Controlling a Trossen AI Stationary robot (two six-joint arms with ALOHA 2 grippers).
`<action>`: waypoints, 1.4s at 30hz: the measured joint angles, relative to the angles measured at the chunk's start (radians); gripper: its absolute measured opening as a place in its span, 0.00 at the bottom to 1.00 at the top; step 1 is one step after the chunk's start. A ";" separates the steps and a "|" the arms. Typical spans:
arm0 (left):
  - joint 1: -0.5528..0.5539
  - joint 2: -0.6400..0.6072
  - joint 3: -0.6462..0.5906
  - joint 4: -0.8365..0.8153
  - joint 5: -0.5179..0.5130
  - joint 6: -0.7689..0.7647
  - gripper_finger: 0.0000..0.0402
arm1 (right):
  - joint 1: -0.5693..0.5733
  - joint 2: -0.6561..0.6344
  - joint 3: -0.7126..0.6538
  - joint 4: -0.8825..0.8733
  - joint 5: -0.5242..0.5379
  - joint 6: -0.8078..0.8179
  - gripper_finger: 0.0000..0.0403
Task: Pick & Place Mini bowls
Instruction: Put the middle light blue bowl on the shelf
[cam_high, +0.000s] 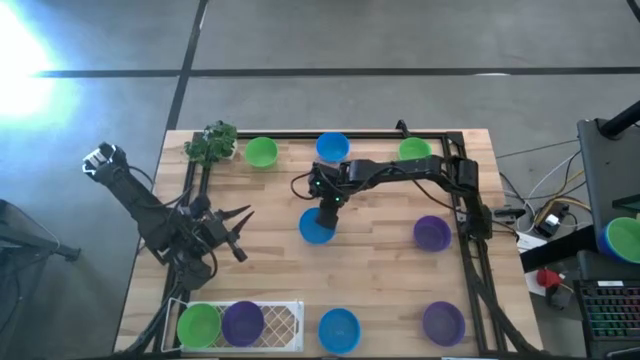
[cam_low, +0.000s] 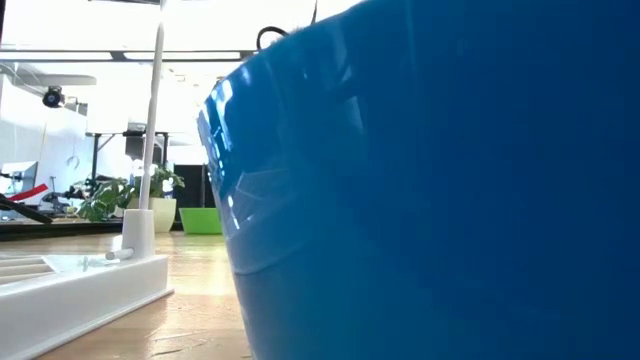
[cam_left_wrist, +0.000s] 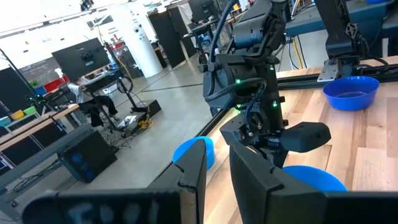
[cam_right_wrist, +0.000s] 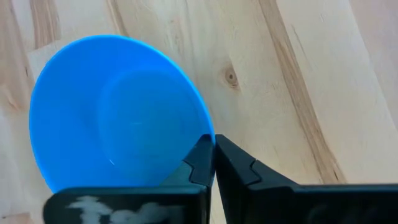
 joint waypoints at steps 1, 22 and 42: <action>0.000 0.000 0.000 0.000 0.000 0.000 0.17 | 0.000 0.000 0.000 0.000 0.000 0.000 0.04; 0.000 0.000 0.000 0.000 0.046 -0.043 0.17 | -0.002 -0.147 0.000 -0.064 0.000 -0.074 0.20; 0.359 0.016 -0.001 0.060 0.534 -0.092 0.17 | 0.020 -0.579 -0.028 -0.138 0.000 -0.257 0.16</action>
